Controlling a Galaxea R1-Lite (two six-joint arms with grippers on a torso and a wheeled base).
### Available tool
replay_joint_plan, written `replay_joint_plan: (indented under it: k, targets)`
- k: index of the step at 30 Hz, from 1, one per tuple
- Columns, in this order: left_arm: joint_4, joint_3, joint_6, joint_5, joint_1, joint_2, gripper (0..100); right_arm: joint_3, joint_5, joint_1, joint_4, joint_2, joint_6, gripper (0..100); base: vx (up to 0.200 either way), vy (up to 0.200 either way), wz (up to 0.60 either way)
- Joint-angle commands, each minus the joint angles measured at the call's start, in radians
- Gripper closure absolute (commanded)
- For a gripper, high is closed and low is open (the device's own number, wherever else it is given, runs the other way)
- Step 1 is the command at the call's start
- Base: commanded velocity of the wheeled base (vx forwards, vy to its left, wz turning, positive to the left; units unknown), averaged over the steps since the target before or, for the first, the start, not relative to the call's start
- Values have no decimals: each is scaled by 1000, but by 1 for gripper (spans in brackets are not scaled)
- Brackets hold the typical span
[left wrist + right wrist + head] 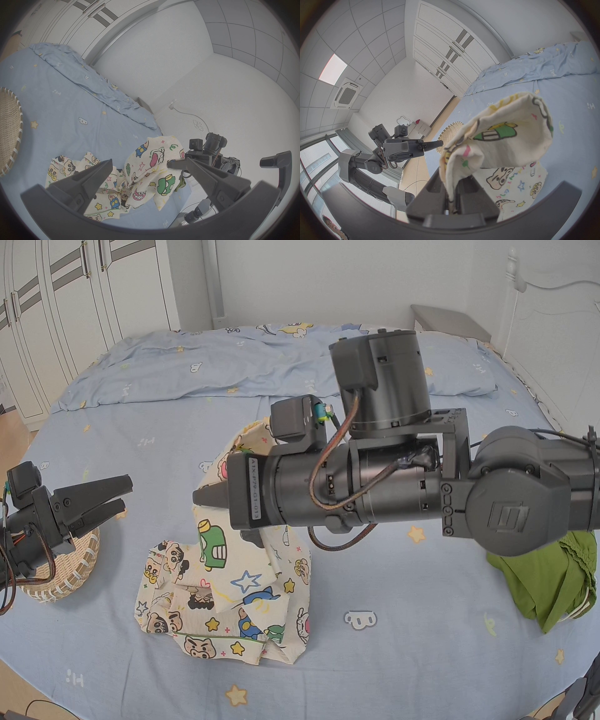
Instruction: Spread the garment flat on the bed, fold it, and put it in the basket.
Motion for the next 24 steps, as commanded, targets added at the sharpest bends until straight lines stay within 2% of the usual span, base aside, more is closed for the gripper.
replay_joint_plan:
  k: [1, 8, 16, 24]
  targets:
    - [-1, -1, 0, 0, 0, -1, 0, 1, 0, 0, -1, 0, 0, 100, 0, 200, 0]
    - [-1, 5, 1, -2, -2, -2, 0, 1, 1, -1, -1, -1, 1, 100, 0, 200, 0]
    - [1, 8, 0, -45, 1, -8, 0, 17, 3, -6, 2, 0, 1, 100, 0, 0, 0]
    - [2, 10, -2, -45, 0, -8, 0, 37, 4, -4, 1, -12, 1, 100, 0, 0, 0]
